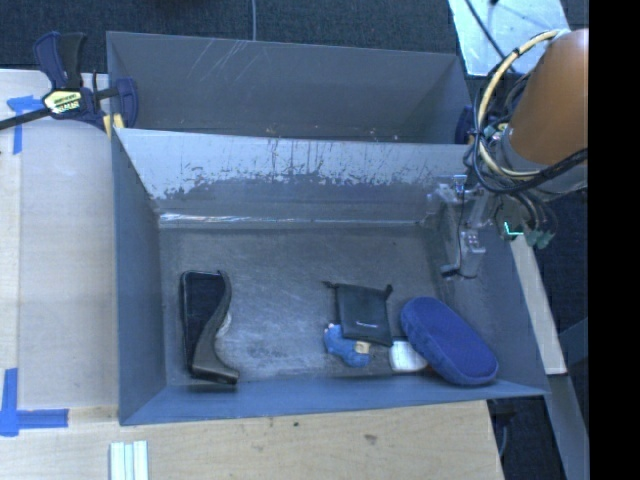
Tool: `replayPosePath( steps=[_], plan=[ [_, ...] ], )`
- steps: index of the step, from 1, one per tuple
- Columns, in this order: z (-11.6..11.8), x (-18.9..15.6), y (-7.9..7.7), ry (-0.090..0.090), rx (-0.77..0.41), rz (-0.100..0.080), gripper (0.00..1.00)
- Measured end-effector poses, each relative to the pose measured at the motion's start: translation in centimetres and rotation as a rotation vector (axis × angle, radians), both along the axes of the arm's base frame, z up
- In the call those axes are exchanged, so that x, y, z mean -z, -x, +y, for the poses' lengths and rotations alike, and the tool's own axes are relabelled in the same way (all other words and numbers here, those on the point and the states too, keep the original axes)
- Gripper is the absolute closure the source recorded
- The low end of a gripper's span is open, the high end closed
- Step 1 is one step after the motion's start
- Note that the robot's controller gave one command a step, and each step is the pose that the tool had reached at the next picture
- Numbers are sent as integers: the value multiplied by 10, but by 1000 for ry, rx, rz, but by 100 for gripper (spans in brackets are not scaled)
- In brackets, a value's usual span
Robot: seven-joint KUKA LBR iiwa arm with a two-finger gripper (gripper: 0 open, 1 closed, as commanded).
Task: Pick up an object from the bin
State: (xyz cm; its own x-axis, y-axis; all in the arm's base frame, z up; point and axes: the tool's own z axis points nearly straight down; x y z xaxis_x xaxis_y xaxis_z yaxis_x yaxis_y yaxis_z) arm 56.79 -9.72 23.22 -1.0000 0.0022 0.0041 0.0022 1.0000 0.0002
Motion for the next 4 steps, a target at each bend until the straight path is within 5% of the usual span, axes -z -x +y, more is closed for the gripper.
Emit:
replayPosePath(
  steps=[1,3,4],
  plan=[
    [41,75,-27,-1,155,-1,0],
    [55,102,-17,0,-28,-4,0],
    [66,165,-6,-1,-111,-2,0]
  ],
)
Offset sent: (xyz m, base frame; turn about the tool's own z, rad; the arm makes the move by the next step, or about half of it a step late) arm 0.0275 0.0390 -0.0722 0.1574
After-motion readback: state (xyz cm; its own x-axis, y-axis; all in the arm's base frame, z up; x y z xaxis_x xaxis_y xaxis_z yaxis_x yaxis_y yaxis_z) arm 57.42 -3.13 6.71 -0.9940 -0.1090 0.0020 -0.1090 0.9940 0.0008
